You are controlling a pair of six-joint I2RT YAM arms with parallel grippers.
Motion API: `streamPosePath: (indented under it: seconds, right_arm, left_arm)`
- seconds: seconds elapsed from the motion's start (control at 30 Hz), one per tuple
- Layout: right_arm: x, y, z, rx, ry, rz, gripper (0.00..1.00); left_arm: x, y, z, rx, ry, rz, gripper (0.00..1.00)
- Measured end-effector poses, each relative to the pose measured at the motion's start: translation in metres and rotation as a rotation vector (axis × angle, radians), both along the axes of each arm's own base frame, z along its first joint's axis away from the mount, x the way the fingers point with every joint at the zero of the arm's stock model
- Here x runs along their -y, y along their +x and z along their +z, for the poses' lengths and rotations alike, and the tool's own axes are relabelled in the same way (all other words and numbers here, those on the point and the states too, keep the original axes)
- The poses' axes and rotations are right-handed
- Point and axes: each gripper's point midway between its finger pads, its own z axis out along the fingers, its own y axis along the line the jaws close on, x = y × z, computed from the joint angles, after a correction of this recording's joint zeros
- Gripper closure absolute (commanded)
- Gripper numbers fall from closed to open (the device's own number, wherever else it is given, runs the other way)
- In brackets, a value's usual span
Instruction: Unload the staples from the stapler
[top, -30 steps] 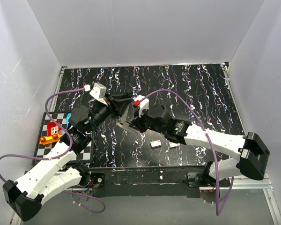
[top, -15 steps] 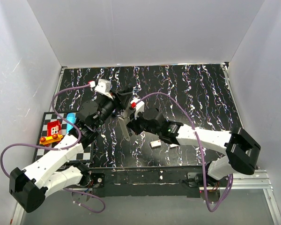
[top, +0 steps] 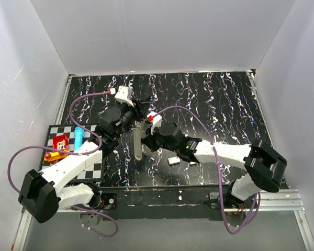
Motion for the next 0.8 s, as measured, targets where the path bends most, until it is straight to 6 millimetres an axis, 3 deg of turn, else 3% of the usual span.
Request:
streamPosePath:
  seconds: [0.37,0.6,0.8]
  right_arm:
    - [0.0,0.001,-0.015,-0.029,0.004,-0.001,0.99]
    - [-0.001,0.001,-0.013,-0.027,0.009,0.004,0.99]
    - [0.005,0.003,0.002,0.002,0.025,-0.016,0.99]
  left_arm:
    - [0.002,0.01,-0.019,-0.035,0.031,0.018,1.0]
    - [0.002,0.008,-0.009,-0.024,0.043,0.006,1.0]
    - [-0.001,-0.003,0.009,0.0,0.031,-0.012,1.0]
